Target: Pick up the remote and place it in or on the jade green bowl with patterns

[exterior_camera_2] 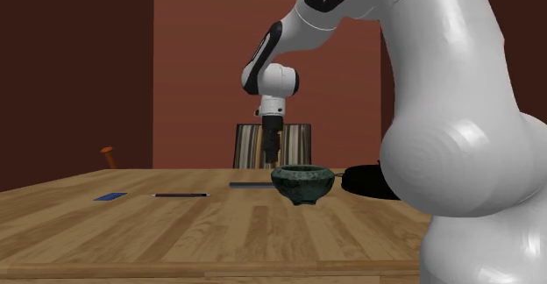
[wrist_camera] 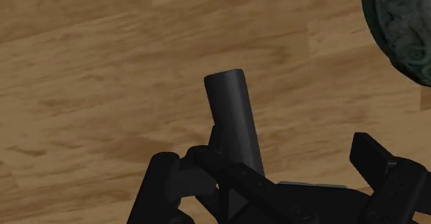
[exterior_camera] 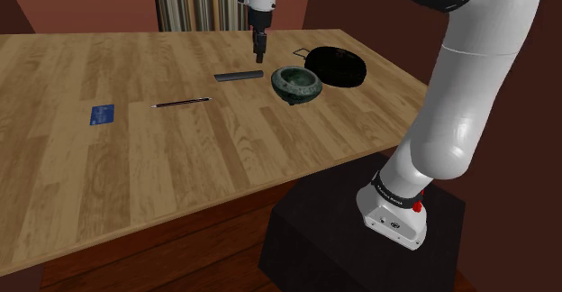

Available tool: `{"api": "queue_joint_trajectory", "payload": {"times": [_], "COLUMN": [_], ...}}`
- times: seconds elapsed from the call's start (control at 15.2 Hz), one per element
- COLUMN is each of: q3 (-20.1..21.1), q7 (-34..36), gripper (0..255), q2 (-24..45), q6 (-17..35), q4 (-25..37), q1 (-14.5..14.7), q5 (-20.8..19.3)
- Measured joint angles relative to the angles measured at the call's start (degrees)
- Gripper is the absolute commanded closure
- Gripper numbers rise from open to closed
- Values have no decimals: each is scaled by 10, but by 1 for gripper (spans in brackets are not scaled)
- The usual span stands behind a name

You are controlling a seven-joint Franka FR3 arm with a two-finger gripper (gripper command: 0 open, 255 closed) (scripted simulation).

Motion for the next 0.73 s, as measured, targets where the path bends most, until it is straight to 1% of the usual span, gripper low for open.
{"api": "queue_joint_trajectory", "payload": {"times": [0.2, 0.33, 0.46, 0.73], "q3": [13, 19, 21, 23], "q7": [-46, -72, -79, -82], "gripper": [0, 0, 0, 0], "q2": [73, 106, 118, 128], "q6": [-5, -8, -1, 25], "q4": [71, 103, 107, 91], "q1": [-3, -7, -8, -7], "q5": [4, 4, 5, 7]}}
